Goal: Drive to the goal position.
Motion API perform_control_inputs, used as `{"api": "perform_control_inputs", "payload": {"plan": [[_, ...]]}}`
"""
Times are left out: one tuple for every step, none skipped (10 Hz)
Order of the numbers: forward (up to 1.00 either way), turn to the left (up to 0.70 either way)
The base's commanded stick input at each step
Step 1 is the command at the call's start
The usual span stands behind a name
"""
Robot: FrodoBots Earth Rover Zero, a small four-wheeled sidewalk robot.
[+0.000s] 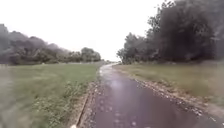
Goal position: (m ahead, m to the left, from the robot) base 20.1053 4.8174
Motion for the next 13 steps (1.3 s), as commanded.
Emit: {"api": "perform_control_inputs", "payload": {"plan": [[0.7,0.0],[0.7,0.0],[0.7,0.0],[0.7,0.0],[0.7,0.0],[0.7,0.0],[0.7,0.0],[0.7,0.0],[0.7,0.0],[0.7,0.0],[0.7,0.0],[0.7,0.0],[0.7,0.0]]}}
